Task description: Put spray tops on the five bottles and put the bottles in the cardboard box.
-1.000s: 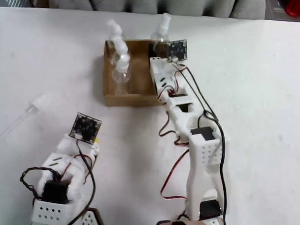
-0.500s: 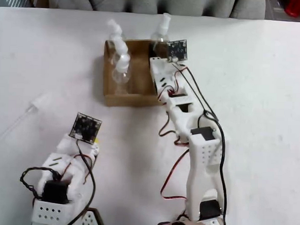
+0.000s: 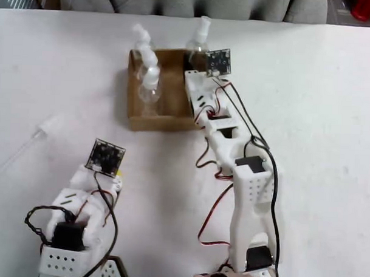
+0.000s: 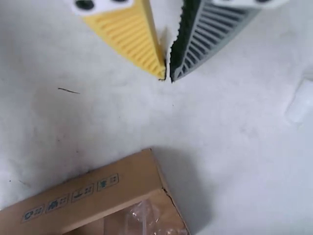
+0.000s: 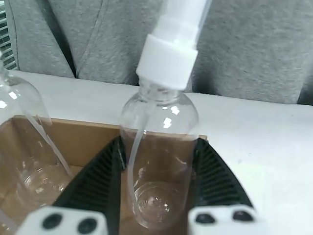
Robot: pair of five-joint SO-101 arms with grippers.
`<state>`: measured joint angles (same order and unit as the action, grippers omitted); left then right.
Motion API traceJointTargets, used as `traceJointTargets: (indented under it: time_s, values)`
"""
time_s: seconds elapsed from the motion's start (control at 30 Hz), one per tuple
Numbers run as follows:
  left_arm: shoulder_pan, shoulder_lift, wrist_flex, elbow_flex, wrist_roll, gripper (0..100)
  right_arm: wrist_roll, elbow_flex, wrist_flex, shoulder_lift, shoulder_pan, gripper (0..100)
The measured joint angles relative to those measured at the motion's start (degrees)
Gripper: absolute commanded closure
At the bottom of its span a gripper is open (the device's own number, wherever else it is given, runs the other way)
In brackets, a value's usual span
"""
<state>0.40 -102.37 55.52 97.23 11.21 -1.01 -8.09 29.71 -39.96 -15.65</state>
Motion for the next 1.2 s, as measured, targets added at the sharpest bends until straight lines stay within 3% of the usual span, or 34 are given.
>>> traceJointTargets:
  time_s: [0.4, 0.67, 1.2]
  values:
    - [0.0, 0.0, 0.0, 0.0, 0.0, 98, 0.0, 0.0, 0.0, 0.0, 0.0, 97.4]
    - [0.0, 0.0, 0.0, 0.0, 0.0, 98, 0.1, -1.1, 0.4, 0.0, -0.2, 79.6]
    - [0.0, 0.0, 0.0, 0.0, 0.0, 98, 0.0, -2.2, -0.1, -0.1, -0.1, 78.7]
